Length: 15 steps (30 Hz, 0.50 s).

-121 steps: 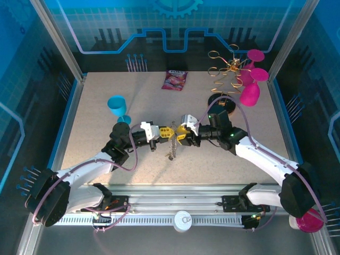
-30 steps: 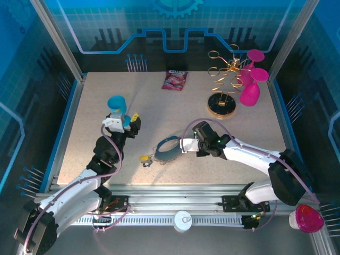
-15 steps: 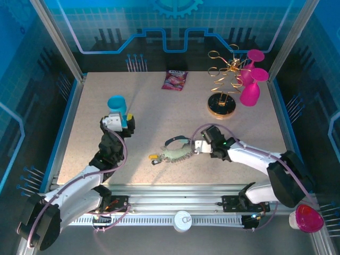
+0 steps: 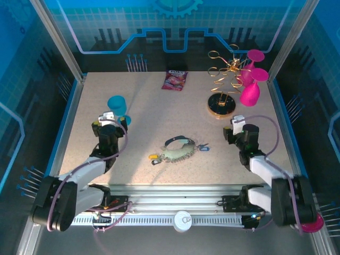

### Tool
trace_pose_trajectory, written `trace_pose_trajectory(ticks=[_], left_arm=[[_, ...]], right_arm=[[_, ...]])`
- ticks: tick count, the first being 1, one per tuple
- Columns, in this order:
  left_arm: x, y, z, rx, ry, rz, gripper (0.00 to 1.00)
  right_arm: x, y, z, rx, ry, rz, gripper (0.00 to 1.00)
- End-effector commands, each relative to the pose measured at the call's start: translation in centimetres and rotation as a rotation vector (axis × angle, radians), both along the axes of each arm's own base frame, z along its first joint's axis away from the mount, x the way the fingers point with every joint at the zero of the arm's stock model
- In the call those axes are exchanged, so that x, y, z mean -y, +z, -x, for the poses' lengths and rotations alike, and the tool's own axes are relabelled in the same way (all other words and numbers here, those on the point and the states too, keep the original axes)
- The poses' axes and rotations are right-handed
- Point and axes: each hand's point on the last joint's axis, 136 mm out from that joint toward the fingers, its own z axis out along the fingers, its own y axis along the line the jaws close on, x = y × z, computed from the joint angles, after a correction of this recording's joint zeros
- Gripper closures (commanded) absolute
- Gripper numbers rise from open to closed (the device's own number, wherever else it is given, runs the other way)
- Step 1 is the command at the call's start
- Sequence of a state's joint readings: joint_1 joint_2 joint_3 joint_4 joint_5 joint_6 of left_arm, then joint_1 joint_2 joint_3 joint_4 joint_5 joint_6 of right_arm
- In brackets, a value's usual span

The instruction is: Put the keys on the keyring

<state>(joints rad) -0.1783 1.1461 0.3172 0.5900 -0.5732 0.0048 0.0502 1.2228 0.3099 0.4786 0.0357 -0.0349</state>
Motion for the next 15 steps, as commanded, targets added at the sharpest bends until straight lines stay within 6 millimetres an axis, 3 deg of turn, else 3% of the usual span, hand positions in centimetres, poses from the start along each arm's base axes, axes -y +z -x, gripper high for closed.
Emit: trace_pose_trajectory(ticks=[1, 3, 7, 9, 13, 15], left_arm=[[0.1, -1.3, -0.5, 0.016, -0.032, 0.031, 0.02], [0.4, -1.3, -1.0, 0.028, -0.069, 0.038, 0.02], [0.3, -1.7, -2.3, 0.012, -0.13, 0.084, 0.02], [0.2, -1.7, -2.9, 0.015, -0.152, 0.1, 0.02], [2.5, -2.0, -4.1, 0.022, -0.285, 0.139, 0.02], [3.2, -3.2, -4.3, 0.016, -0.324, 0.13, 0.02]], right_arm=[[-1.3, 4.2, -3.3, 0.171, 0.021, -0.09, 0.54], [-1.7, 4.8, -3.5, 0.28, 0.043, -0.001, 0.52], [-1.4, 2.4, -4.1, 0.28, 0.055, -0.028, 0.53], [-1.6, 2.4, -4.5, 0.265, 0.061, -0.03, 0.51], [-1.8, 2.1, -4.9, 0.237, 0.094, -0.056, 0.5], [-1.6, 2.0, -4.9, 0.227, 0.106, -0.083, 0.5]])
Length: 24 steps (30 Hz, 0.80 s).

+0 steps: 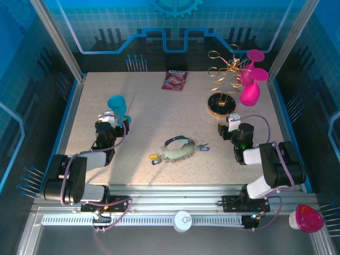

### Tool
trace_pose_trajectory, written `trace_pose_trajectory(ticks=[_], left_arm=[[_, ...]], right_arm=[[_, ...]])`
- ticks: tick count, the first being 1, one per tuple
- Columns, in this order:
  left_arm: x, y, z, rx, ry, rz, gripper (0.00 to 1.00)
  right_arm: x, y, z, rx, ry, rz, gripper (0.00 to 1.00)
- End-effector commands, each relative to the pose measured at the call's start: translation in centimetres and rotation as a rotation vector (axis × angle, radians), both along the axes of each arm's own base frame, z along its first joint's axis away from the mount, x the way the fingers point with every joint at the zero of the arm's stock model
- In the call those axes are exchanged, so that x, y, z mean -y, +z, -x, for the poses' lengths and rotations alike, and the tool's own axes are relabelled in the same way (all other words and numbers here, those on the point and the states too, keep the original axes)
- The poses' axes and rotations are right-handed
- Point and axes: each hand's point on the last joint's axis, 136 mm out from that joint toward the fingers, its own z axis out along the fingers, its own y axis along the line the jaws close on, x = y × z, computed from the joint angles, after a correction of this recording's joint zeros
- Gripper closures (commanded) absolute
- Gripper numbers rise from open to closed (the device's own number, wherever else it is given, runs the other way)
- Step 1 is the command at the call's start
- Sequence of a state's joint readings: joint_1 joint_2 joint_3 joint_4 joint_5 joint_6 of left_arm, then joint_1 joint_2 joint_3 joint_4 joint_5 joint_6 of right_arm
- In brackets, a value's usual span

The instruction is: Put the keys on the keyring

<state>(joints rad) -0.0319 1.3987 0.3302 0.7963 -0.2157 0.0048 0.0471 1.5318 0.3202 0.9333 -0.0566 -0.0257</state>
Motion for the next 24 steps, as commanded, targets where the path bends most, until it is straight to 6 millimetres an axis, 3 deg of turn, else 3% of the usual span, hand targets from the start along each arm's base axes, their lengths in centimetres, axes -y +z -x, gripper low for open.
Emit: trace_pose_trajectory(ticks=[1, 3, 7, 17, 20, 21, 24], left_arm=[[2.3, 0.0, -1.4, 0.074, -0.133, 0.023, 0.01], [1.8, -0.5, -1.4, 0.058, -0.112, 0.03, 0.0], [-1.0, -0.6, -1.7, 0.04, 0.065, 0.033, 0.01], [-0.2, -0.6, -2.3, 0.031, 0.018, 0.026, 0.0], [-0.2, -0.7, -2.3, 0.028, 0.017, 0.025, 0.01], [-0.2, -0.6, -2.3, 0.031, 0.017, 0.026, 0.01], [0.1, -0.7, -2.2, 0.031, 0.003, 0.021, 0.01]], right_arm=[[0.0, 2.0, -1.1, 0.072, 0.031, -0.03, 0.5], [0.0, 2.1, -1.2, 0.069, 0.04, -0.031, 0.49], [0.4, 1.8, -1.6, 0.043, 0.01, -0.036, 0.49], [0.5, 1.7, -1.8, 0.029, 0.0, -0.035, 0.43], [0.6, 1.7, -1.8, 0.027, -0.001, -0.034, 0.33], [0.5, 1.8, -1.8, 0.029, 0.0, -0.032, 0.04], [0.7, 1.7, -1.8, 0.03, -0.024, -0.014, 0.0]])
